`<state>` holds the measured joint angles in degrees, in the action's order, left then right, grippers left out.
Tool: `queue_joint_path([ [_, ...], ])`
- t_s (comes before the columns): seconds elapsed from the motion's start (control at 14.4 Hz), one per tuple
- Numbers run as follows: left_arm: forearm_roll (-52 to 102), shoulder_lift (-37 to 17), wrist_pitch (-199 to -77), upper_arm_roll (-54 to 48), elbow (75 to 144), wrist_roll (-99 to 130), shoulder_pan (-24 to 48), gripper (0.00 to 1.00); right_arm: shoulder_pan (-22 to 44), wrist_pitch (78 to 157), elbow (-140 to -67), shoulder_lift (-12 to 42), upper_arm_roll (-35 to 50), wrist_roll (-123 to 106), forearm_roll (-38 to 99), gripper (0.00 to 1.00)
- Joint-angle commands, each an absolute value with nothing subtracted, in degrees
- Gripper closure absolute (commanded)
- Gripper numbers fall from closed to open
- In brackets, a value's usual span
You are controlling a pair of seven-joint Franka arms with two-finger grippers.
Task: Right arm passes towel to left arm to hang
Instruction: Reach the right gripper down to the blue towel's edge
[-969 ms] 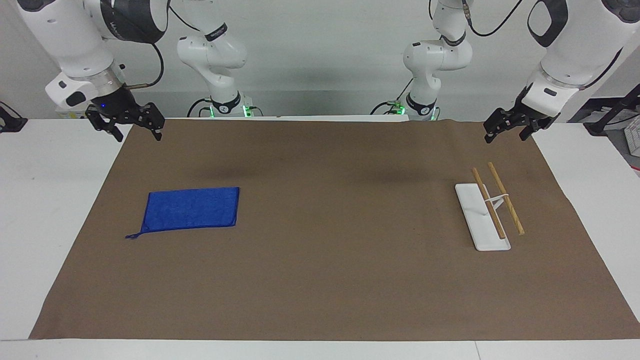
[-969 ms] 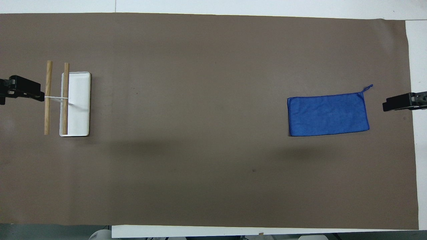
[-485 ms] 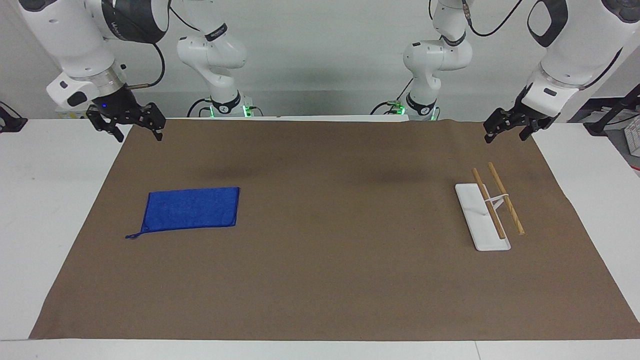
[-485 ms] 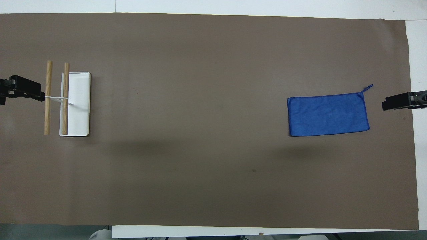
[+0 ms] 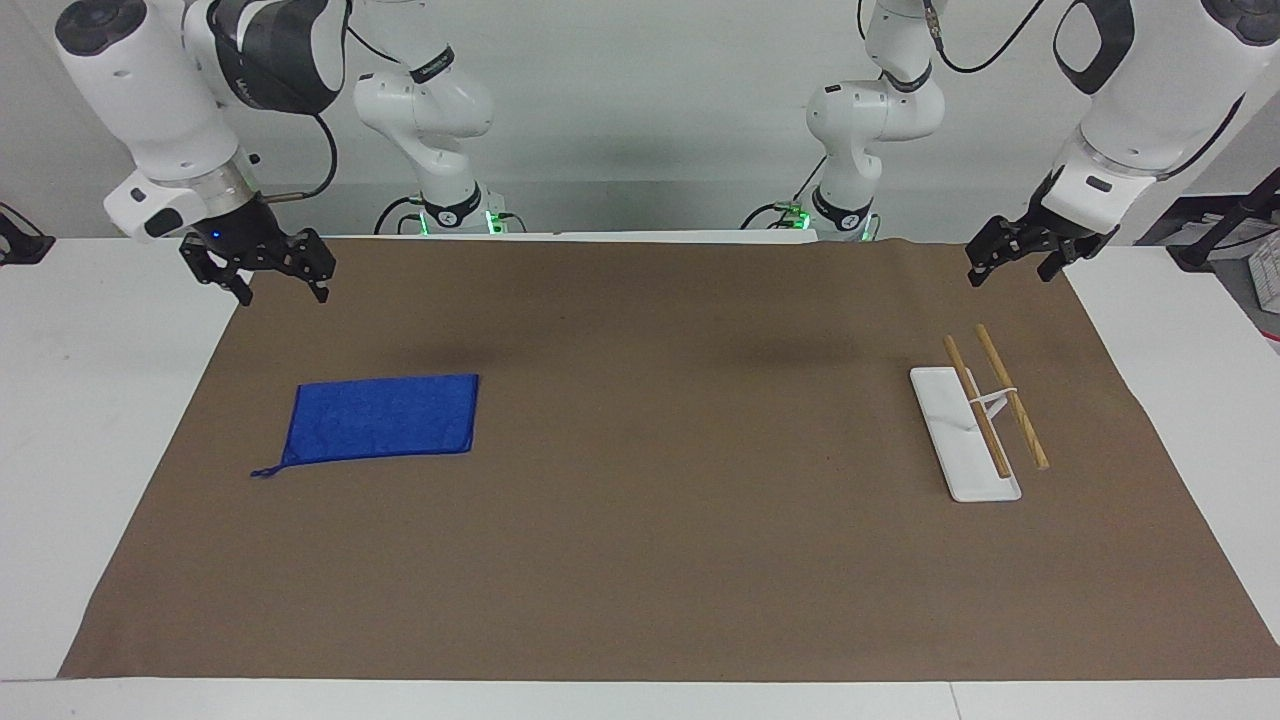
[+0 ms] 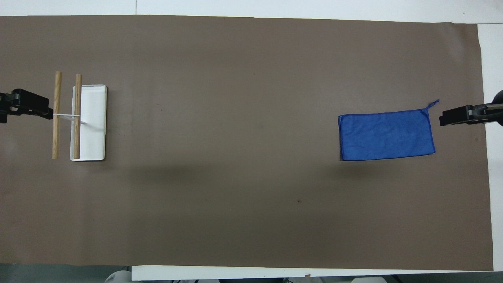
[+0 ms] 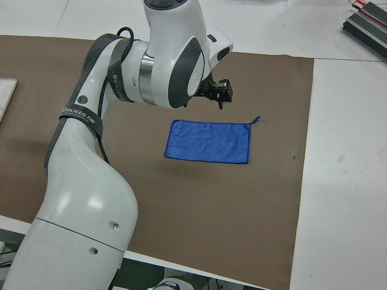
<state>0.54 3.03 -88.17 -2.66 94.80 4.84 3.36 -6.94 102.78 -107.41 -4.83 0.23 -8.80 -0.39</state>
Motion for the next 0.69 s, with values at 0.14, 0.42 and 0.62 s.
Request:
queue_joint_path([
  [0.14,1.3,4.2,-89.7,-2.5,96.9,4.7,3.5,0.0,-7.0,120.5,-118.4,-0.5,0.4,-10.2,0.0,0.0],
  [0.42,1.3,4.4,-90.1,-2.5,97.4,4.7,3.5,0.0,-7.1,127.9,-119.9,6.7,0.4,-13.8,0.0,0.0],
  [0.62,1.3,4.7,-90.3,-2.5,98.3,4.7,3.5,0.0,-7.2,132.3,-121.7,8.9,0.3,-17.9,0.0,0.0],
])
